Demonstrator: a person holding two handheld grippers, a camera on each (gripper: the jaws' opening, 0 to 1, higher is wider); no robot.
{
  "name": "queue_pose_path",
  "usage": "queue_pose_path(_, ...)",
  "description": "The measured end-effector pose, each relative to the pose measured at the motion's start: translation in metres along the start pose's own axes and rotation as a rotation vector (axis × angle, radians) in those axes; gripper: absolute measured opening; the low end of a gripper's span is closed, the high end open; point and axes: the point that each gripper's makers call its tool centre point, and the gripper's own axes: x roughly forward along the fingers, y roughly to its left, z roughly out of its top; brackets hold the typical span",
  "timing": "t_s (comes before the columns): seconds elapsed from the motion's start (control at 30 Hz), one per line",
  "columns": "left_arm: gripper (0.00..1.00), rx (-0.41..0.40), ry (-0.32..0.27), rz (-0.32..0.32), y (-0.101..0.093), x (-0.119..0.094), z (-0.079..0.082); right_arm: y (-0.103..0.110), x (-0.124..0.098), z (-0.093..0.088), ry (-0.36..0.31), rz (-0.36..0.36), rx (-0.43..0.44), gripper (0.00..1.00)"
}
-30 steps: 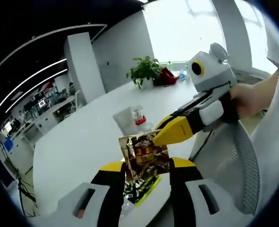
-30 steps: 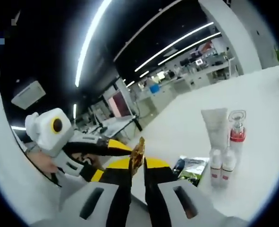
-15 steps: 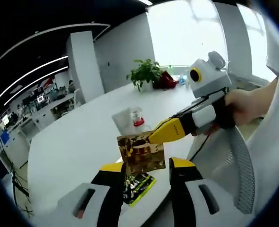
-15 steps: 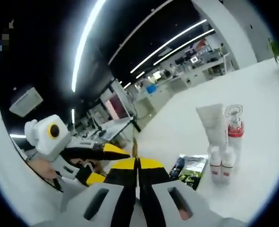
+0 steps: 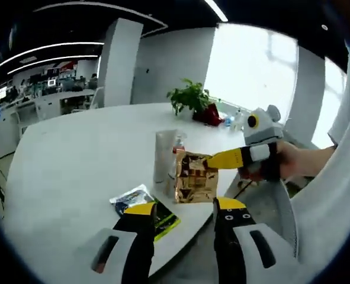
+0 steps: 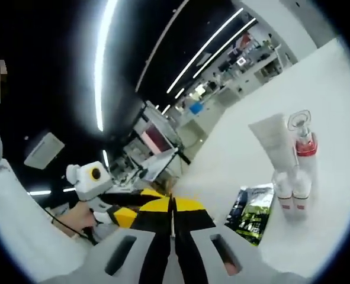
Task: Arrange the skincare products in the storage area until every visible bottle or jar stands upright without overlapping.
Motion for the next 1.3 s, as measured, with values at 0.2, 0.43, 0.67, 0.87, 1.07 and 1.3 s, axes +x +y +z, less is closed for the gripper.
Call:
queue_pose_path(0.2,0.33,-0.084,0.04,-0.118,-0.003,-0.002,-0.011,0.014,0.01,-0.009,0.041,0.063,-0.001,0.01)
queue_pose_path(0.43,0.19,-0.166,0.026,-0.187,-0.001,-0.008,-0.013,0.027,0.022,-0.013,0.069,0.116,0.0,0.01)
queue_pose_path(0.67,0.09,-0.267,-0.023,-0.187,0.007,-0.012,-0.008,0.024,0.032,-0.01,0.083,0.111,0.001,0.01)
queue_pose_path(0.87,0.05,-0.455,-0.12,-0.187,0.018,-0.016,-0.003,0.015,0.04,-0.006,0.105,0.055,-0.073,0.05)
queue_pose_path(1.07,0.05,-0.6,-0.169,-0.146,0.036,-0.018,-0.01,0.012,0.052,-0.008,0.145,0.029,-0.122,0.07)
queue_pose_path(1.3,0.05,-0.622,-0.187,-0.108,0.051,-0.021,-0.014,0.004,0.063,-0.006,0.182,-0.036,-0.2,0.08)
